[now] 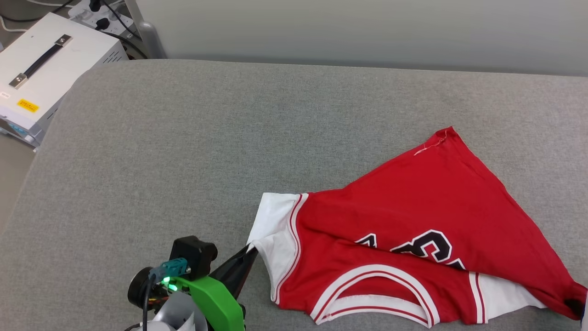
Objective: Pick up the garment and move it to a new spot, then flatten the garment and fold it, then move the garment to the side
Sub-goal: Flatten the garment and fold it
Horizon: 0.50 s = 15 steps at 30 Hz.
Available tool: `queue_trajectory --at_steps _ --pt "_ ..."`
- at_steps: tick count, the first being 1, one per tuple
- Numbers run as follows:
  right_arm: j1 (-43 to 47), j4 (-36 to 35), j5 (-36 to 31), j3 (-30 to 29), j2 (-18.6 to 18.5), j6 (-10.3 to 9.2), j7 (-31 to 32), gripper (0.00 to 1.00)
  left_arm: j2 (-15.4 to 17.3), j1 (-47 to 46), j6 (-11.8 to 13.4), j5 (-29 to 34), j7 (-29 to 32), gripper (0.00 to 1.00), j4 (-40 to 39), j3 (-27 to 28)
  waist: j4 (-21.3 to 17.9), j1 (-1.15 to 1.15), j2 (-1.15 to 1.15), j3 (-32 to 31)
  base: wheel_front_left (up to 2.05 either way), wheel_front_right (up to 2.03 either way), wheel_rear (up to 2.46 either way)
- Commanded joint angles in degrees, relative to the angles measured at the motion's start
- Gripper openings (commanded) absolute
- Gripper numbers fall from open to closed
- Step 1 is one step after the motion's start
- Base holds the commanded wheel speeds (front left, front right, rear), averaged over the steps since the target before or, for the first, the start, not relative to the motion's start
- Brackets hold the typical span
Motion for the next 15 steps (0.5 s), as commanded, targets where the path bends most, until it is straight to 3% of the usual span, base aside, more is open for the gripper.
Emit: queue_trajectory --at_steps 1,2,3,15 --pt "0.43 -0.43 -0.42 -0.7 0.5 -0.04 -0.27 0.0 -0.22 -0.89 -0.31 0.14 -0.47 0.0 0.12 -0.08 0.0 0.01 0.68 0.13 0.0 0.0 0.0" --pt "0.36 -0.68 -0.5 -0.84 0.73 -0.04 -0.47 0.22 -0.22 -1.0 -0.41 0.18 -0.48 0.0 0.17 -0.13 0.0 0.01 0.68 0.18 0.0 0.0 0.0" --pt "0.19 -0.99 -0.62 -0.92 0.84 -0.04 -0.59 1.0 -0.21 -1.13 -0.51 0.18 -0.47 0.0 0.2 -0.16 0.03 0.01 0.68 0.25 0.0 0.0 0.0" --pt "-7.9 -13.23 2.72 3.23 -1.9 -0.04 1.68 1.0 -0.04 -1.75 -0.3 0.68 -0.89 0.0 -1.2 -0.19 1.83 0.01 0.68 2.29 0.0 0.0 0.0"
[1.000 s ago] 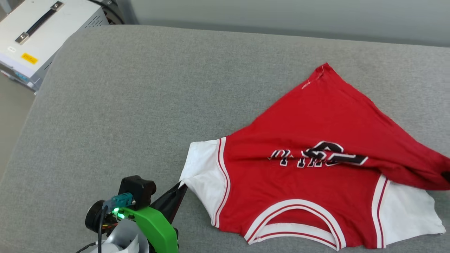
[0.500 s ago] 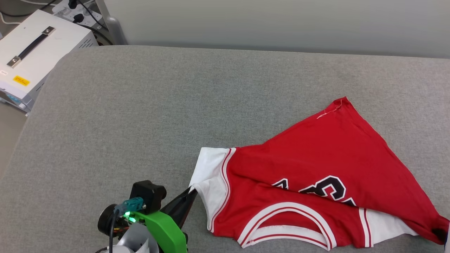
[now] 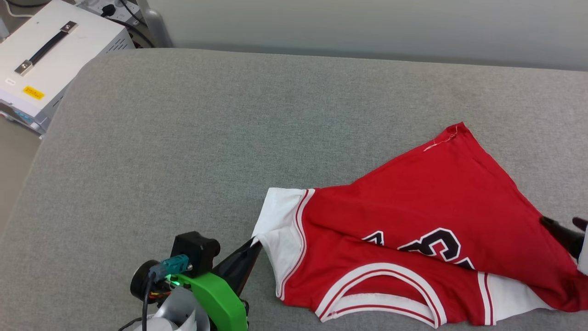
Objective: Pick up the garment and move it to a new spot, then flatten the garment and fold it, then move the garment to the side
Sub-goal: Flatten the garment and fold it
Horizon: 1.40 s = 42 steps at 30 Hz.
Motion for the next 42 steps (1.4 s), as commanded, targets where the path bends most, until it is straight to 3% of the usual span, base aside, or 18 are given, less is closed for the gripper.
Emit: queue_trajectory --at_steps 1,7,21,29,38,39,40,41,42 --pt "-2.27 -1.32 0.46 0.77 -0.5 -0.04 0.6 1.0 -0.01 -1.0 0.2 0.41 -0.4 0.0 -0.57 -0.06 0.96 0.01 0.68 1.2 0.0 0.0 0.0" --pt "-11.48 -1.03 -0.77 5.5 -1.29 -0.04 2.61 1.0 -0.36 -2.63 0.25 1.78 -0.22 0.0 -3.04 -0.61 3.88 0.01 0.68 5.47 0.0 0.0 0.0" --pt "-27.93 17.63 -7.86 9.08 -3.95 -0.04 0.91 1.0 -2.64 -5.83 -0.81 2.91 -0.91 0.0 -3.93 -1.68 12.57 0.01 0.68 13.79 0.0 0.0 0.0" --pt "-31.68 26.26 -10.43 10.14 -5.61 -0.04 -1.63 1.0 -3.69 -6.76 -1.65 3.11 -1.6 0.0 -3.1 -2.41 15.32 0.01 0.68 15.25 0.0 0.0 0.0" --pt "-31.31 32.06 -9.29 13.48 -7.21 -0.04 -2.99 1.0 -4.13 -7.01 -1.92 2.95 -2.02 0.0 -2.33 -2.75 15.85 0.01 0.68 14.89 0.0 0.0 0.0" --pt "-31.2 32.69 -8.8 14.08 -7.44 -0.04 -3.09 0.91 -4.12 -7.06 -1.95 2.93 -2.05 0.0 -2.26 -2.76 15.81 0.01 0.68 14.83 0.0 0.0 0.0" --pt "-31.14 33.07 -8.35 14.56 -7.55 -0.04 -3.22 0.4 -4.1 -7.11 -1.98 2.92 -2.05 0.0 -2.22 -2.77 15.77 0.01 0.68 14.79 0.0 0.0 0.0" --pt "-31.19 33.39 -7.75 14.99 -7.65 -0.04 -3.67 0.02 -4.07 -7.17 -2.0 2.92 -2.06 0.0 -2.18 -2.77 15.71 0.01 0.68 14.75 0.0 0.0 0.0" --pt "-31.29 33.54 -7.31 15.28 -7.74 -0.04 -4.21 0.0 -4.05 -7.23 -2.02 2.91 -2.07 0.0 -2.16 -2.77 15.64 0.01 0.68 14.74 0.0 0.0 0.0"
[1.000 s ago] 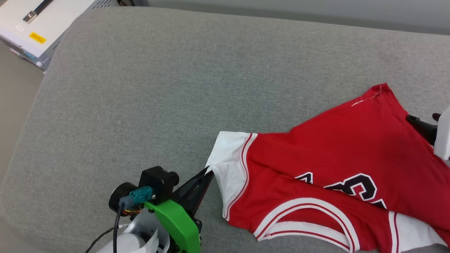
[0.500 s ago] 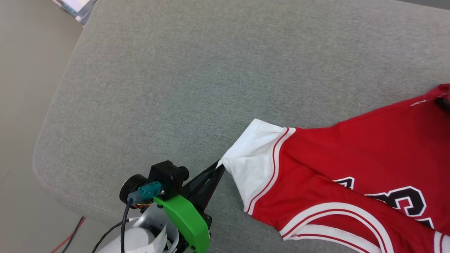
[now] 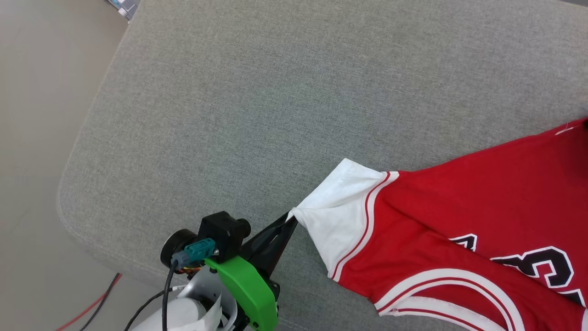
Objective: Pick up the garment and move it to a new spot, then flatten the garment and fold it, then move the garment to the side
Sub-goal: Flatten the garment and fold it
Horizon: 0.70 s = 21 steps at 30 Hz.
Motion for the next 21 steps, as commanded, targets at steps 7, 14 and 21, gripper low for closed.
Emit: queue_trajectory --at_steps 7,14,21 --pt "-0.43 2.09 3.49 2.95 0.88 -0.03 -5.88 0.0 0.2 -1.38 -0.37 0.61 -0.92 0.0 0.75 0.55 -1.63 0.0 0.69 -1.62 0.0 0.0 0.0" --pt "-1.75 -0.52 7.47 5.47 -0.23 -0.03 -13.2 0.0 1.34 -2.04 0.4 0.68 -1.53 0.0 0.38 2.13 -5.0 0.0 0.69 -6.07 0.0 0.0 0.0" --pt "-2.34 -4.97 10.86 7.05 -2.04 -0.03 -18.75 0.0 3.22 -3.37 1.94 1.1 -2.07 0.0 -1.92 4.86 -9.44 0.0 0.69 -10.84 0.0 0.0 0.0"
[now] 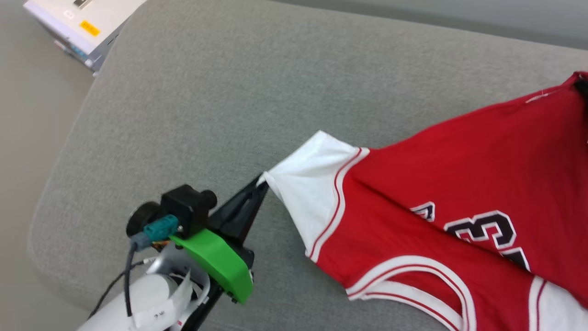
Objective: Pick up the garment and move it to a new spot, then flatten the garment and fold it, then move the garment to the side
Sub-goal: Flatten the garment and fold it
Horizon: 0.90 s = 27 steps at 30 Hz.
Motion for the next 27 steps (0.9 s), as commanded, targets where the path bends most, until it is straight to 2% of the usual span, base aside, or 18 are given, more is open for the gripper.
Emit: queue_trajectory --at_steps 1,6,14,27 --pt "-1.14 -1.14 0.78 0.17 -0.6 -0.04 -1.18 0.0 0.64 -1.59 0.55 1.24 -0.58 0.0 -0.71 0.9 -3.94 0.0 0.69 -3.91 0.0 0.0 0.0" --pt "-1.42 -5.64 2.11 0.48 -1.6 -0.04 -3.89 0.0 1.46 -4.47 1.39 1.74 -1.07 0.0 -3.04 3.51 -6.97 0.0 0.69 -6.61 0.0 0.0 0.0" --pt "-1.6 -14.27 3.02 -2.41 -1.27 -0.04 -6.35 0.0 -0.4 -10.94 4.39 0.19 -4.39 0.0 -6.57 11.09 -11.92 0.0 0.69 -9.61 0.0 0.0 0.0" --pt "-0.44 -26.78 0.71 -9.58 3.13 -0.04 -4.96 0.0 1.55 -20.96 6.65 2.01 -5.43 0.0 -7.18 18.4 -17.12 0.0 0.69 -8.96 0.0 0.0 0.0"
